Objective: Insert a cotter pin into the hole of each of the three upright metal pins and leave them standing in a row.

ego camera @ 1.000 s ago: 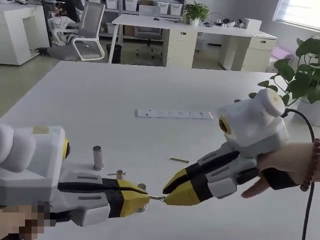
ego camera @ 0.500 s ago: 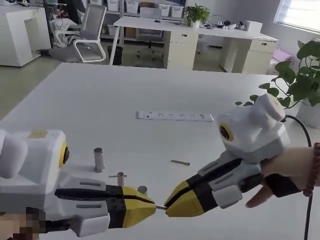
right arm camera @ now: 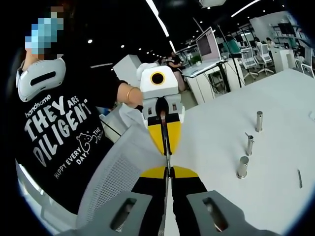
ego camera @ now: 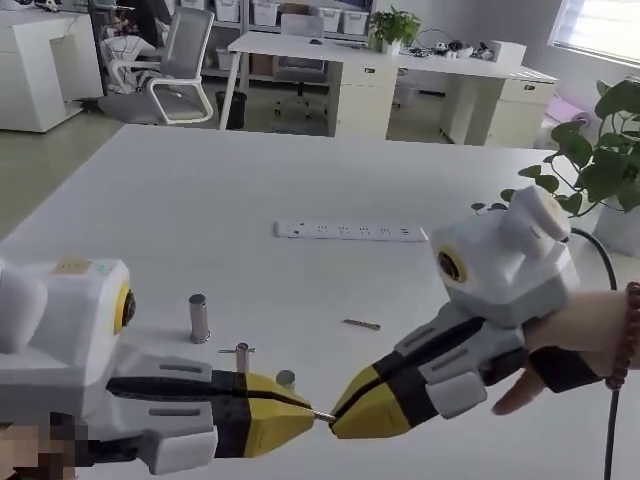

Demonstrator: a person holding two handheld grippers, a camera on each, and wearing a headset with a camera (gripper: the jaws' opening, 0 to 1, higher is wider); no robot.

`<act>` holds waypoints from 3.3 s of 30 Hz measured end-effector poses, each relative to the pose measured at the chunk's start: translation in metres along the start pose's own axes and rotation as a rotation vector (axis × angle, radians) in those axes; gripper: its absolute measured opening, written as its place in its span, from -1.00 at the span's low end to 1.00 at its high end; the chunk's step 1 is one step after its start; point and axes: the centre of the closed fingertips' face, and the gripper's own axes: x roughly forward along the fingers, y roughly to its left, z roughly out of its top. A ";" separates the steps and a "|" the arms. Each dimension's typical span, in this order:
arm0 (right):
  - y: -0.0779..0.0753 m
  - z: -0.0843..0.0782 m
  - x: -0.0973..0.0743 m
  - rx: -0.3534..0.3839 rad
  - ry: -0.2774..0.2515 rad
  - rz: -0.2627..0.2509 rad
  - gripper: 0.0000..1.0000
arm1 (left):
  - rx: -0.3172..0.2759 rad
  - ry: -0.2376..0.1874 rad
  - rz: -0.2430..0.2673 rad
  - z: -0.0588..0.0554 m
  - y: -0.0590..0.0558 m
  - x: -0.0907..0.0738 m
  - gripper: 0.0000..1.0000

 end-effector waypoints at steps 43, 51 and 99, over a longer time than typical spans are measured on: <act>-0.090 -0.039 -0.017 -0.241 0.369 -0.223 -1.00 | 0.071 0.017 0.497 -0.033 0.110 -0.014 -0.48; -0.111 -0.048 -0.021 -0.270 0.412 -0.243 -1.00 | 0.055 0.032 0.568 -0.047 0.126 -0.005 -0.46; -0.156 -0.051 -0.026 -0.369 0.456 -0.300 -1.00 | 0.044 0.085 0.746 -0.072 0.164 0.033 -0.76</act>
